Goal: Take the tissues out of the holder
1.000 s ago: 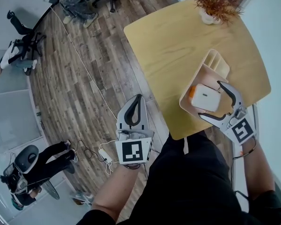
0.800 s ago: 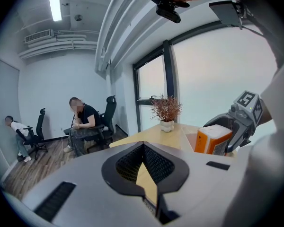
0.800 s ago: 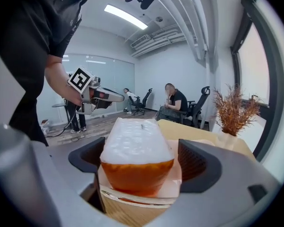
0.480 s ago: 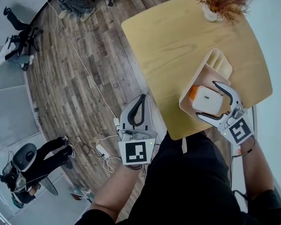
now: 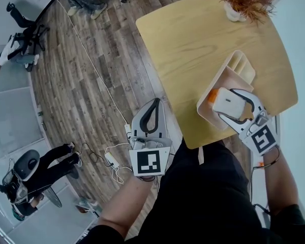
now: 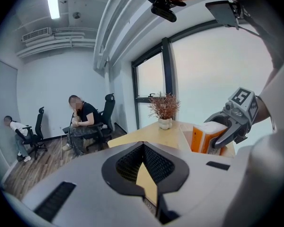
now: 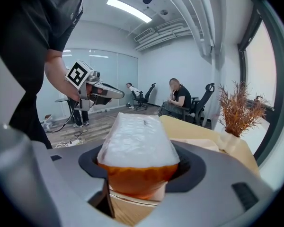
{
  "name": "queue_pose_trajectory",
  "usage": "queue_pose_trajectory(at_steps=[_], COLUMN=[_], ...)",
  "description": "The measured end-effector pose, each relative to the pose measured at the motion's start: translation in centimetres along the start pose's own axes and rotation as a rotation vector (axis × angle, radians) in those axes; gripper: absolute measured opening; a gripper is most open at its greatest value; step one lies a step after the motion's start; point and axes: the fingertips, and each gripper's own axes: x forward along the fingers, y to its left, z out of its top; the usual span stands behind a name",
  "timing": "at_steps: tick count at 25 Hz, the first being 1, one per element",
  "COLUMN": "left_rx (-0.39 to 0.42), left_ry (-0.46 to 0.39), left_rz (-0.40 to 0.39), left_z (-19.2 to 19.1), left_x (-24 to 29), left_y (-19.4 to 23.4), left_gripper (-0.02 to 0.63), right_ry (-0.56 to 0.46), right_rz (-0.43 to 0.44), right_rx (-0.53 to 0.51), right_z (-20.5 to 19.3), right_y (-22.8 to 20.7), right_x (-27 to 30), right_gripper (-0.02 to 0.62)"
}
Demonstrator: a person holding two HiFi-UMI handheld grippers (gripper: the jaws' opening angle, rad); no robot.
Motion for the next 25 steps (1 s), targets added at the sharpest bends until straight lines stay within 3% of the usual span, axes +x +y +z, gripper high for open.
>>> queue_pose_trajectory(at_steps=[20, 25], left_rx=[0.034, 0.044], left_ry=[-0.106, -0.122], left_rz=[0.05, 0.066], left_z=[6.7, 8.4], left_x=[-2.1, -3.0], left_y=[2.3, 2.9], left_gripper=[0.005, 0.005], right_ry=[0.017, 0.021], right_rz=[-0.033, -0.04], right_rx=[0.034, 0.003], right_z=[1.8, 3.4], right_y=[-0.4, -0.4], right_x=[-1.4, -2.3], right_gripper=[0.298, 0.298])
